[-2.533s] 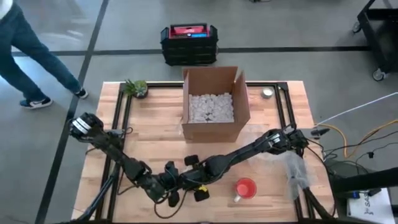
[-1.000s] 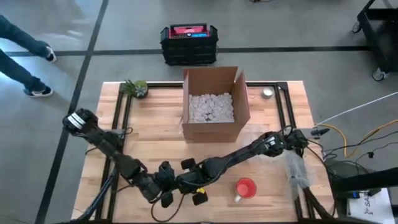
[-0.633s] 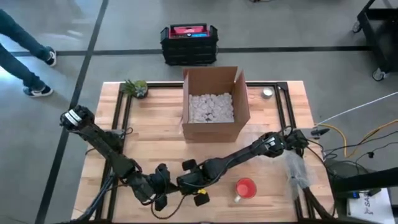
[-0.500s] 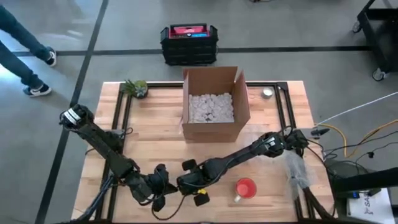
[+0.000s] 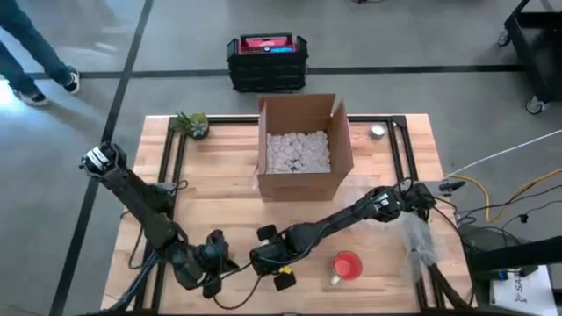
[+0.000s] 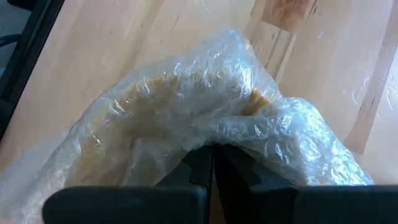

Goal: Wrap mug
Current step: Wrap the yellow mug with bubble wrap

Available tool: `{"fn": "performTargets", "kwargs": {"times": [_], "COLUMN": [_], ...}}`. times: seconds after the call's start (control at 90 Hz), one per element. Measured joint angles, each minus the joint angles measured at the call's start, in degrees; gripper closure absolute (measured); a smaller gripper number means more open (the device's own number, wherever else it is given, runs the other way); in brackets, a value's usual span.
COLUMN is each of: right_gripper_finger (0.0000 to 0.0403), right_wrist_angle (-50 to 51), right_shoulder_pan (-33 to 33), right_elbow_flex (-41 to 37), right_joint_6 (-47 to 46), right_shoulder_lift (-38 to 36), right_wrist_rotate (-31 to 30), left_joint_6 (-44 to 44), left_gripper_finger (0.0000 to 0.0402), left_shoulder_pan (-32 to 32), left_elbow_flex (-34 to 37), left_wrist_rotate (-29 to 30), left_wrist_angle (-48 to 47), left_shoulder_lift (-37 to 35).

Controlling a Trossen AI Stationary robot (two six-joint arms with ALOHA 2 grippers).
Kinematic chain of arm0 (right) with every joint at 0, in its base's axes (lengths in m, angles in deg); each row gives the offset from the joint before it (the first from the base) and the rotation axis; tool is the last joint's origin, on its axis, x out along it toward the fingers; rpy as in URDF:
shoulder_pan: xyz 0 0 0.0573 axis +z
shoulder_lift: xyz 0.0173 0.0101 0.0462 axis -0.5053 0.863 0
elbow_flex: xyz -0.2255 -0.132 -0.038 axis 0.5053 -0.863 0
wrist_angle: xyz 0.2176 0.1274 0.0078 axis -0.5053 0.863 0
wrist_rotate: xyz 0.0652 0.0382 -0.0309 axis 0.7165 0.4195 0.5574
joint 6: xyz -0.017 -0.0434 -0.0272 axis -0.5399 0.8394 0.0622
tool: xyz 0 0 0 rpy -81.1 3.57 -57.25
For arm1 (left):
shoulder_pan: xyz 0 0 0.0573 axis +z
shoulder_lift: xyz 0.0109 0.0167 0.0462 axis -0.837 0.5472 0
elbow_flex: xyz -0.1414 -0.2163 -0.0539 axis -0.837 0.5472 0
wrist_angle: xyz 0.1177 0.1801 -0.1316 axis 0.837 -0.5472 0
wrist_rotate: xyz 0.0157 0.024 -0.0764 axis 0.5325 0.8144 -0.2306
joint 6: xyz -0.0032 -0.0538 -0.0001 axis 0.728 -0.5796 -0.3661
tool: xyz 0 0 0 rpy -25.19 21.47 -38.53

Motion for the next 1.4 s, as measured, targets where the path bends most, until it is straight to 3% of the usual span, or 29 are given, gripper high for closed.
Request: {"fn": "performTargets", "kwargs": {"times": [0.122,0.244,0.322,0.444,0.667,1.011,1.4], "right_gripper_finger": [0.0401,0.0401,0.0401,0.0401,0.0401,0.0401,0.0401], "right_wrist_angle": [0.0,-0.2,-0.3,-0.3,-0.4,0.0,4.1], "right_shoulder_pan": [0.0,0.0,-0.1,-0.1,-0.2,-0.1,-0.3], "right_elbow_flex": [0.0,0.0,0.0,0.0,0.0,-0.1,-0.2], "right_joint_6": [0.0,0.1,0.2,0.2,0.1,0.3,0.8], "right_shoulder_lift": [0.0,0.0,0.0,0.0,0.0,-0.6,-8.1], "right_wrist_rotate": [0.0,0.0,0.0,0.0,0.0,0.0,-0.7], "left_joint_6": [-2.5,-1.7,-1.7,-0.4,14.1,17.2,18.8], "left_gripper_finger": [0.0402,0.0402,0.0402,0.0402,0.0402,0.0402,0.0402], "left_shoulder_pan": [-0.3,0.5,1.6,3.7,5.6,7.1,7.2], "left_elbow_flex": [0.1,0.1,0.1,0.1,0.1,0.0,-0.1], "left_wrist_rotate": [6.1,15.8,19.0,18.7,16.3,12.2,9.9], "left_wrist_angle": [-3.7,-2.6,-1.9,3.6,17.8,25.6,26.6], "left_shoulder_lift": [1.8,4.3,6.1,8.4,10.4,16.9,17.1]}}
